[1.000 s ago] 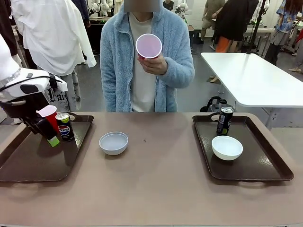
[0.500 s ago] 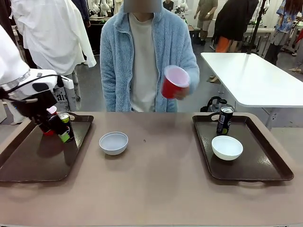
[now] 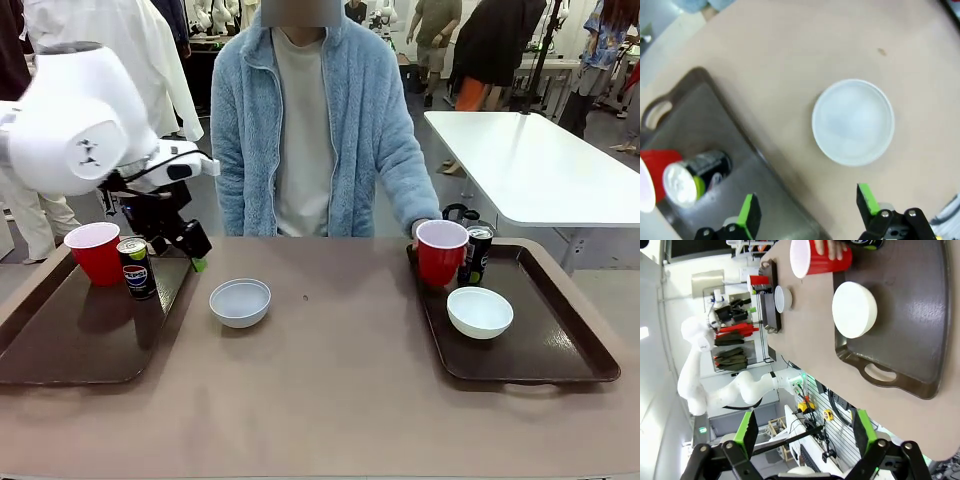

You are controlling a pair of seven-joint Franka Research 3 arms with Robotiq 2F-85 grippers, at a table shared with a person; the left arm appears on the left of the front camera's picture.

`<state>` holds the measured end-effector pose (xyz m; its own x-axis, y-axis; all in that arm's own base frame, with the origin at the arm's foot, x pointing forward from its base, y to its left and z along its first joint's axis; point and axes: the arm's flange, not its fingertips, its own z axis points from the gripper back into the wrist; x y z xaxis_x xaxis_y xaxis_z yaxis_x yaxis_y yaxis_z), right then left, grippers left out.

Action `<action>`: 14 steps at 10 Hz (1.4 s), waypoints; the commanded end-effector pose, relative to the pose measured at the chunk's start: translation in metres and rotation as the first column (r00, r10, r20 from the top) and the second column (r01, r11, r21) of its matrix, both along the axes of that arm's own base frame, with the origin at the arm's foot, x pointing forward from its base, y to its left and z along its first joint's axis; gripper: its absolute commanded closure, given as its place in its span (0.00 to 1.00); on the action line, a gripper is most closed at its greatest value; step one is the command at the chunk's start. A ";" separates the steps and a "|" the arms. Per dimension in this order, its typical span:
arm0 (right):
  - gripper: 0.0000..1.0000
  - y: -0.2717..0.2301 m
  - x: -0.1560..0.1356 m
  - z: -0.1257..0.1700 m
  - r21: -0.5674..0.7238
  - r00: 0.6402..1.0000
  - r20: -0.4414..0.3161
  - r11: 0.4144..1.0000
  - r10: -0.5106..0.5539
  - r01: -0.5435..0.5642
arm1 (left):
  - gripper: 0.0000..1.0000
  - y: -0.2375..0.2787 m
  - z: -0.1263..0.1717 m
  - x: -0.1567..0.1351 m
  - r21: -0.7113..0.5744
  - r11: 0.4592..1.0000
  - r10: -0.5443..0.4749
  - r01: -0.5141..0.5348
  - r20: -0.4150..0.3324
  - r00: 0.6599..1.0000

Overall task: Prepare tableware on both trays.
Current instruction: Pick up a Picnic Bowl from the table and place it on a Handle tray.

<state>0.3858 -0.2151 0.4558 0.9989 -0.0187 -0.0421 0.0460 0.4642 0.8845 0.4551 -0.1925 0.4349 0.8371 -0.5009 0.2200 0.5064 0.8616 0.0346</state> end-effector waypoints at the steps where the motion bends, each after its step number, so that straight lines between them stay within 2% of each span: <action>1: 0.00 0.001 0.000 0.002 -0.003 1.000 -0.006 1.000 -0.008 0.008 | 0.00 -0.018 -0.019 0.021 0.051 0.998 0.026 -0.026 0.009 1.000; 4: 0.00 0.001 0.000 0.002 -0.003 1.000 -0.006 1.000 -0.008 0.008 | 0.00 -0.032 -0.050 0.042 0.033 0.998 0.057 -0.057 0.007 0.998; 9: 0.00 0.001 0.000 0.002 -0.003 1.000 -0.006 1.000 -0.008 0.008 | 0.00 -0.041 -0.096 0.044 0.038 0.991 0.127 -0.126 -0.022 0.992; 10: 0.00 0.001 0.000 0.002 -0.003 1.000 -0.006 1.000 -0.008 0.008 | 0.31 -0.042 -0.099 0.043 0.034 0.992 0.118 -0.118 -0.017 0.993; 11: 0.00 0.001 0.000 0.002 -0.003 1.000 -0.006 1.000 -0.008 0.008 | 0.56 -0.042 -0.101 0.041 0.038 0.993 0.117 -0.116 -0.020 0.993; 12: 0.00 0.001 0.000 0.002 -0.003 1.000 -0.006 1.000 -0.008 0.008 | 0.88 -0.043 -0.101 0.041 0.049 0.992 0.119 -0.117 -0.020 0.993; 13: 0.00 0.001 0.000 0.002 -0.003 1.000 -0.006 1.000 -0.008 0.008 | 1.00 -0.043 -0.102 0.038 0.070 0.988 0.137 -0.135 -0.026 0.990; 14: 0.00 0.001 0.000 0.002 -0.003 1.000 -0.006 1.000 -0.008 0.008 | 1.00 -0.043 -0.102 0.037 0.078 0.986 0.148 -0.145 -0.030 0.989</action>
